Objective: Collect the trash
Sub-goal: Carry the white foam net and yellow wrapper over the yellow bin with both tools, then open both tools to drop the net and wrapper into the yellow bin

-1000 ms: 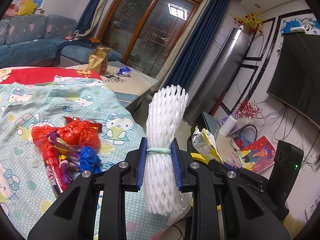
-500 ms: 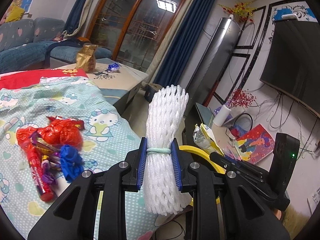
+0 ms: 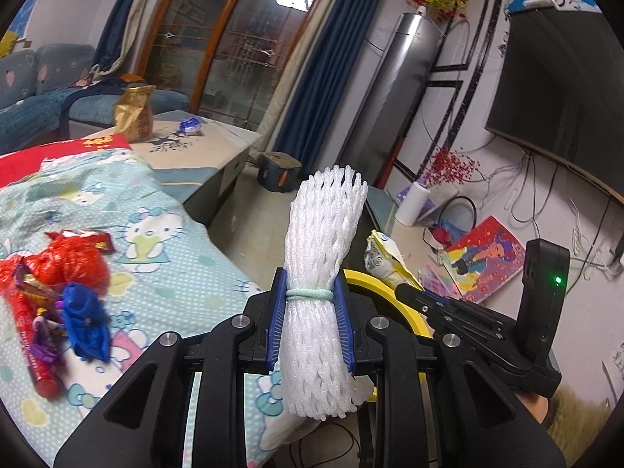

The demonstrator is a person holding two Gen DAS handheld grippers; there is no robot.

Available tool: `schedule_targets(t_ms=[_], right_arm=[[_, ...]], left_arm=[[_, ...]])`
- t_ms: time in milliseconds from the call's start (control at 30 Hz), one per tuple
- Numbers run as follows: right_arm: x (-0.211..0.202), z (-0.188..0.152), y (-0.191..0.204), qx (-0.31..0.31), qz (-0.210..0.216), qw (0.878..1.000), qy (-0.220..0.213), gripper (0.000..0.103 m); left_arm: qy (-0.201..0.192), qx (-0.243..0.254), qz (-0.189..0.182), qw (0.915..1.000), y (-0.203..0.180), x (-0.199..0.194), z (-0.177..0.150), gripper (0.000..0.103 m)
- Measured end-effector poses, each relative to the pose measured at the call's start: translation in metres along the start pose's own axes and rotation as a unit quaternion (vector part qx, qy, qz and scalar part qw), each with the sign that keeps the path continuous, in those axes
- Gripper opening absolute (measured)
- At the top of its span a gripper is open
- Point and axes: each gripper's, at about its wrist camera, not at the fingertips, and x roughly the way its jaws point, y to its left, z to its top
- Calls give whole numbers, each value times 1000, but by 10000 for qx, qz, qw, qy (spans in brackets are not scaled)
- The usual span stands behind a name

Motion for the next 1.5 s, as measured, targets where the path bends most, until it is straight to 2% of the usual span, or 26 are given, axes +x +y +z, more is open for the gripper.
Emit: schedule_targets(t_ms=[833, 1500], right_arm=[[9, -15, -64, 760, -389, 9962, 147, 2], [24, -35, -105, 1456, -570, 9861, 557, 3]], left_arm=[[448, 553, -309, 9970, -53, 57, -24, 23], [812, 728, -295, 9936, -65, 111, -42, 23]])
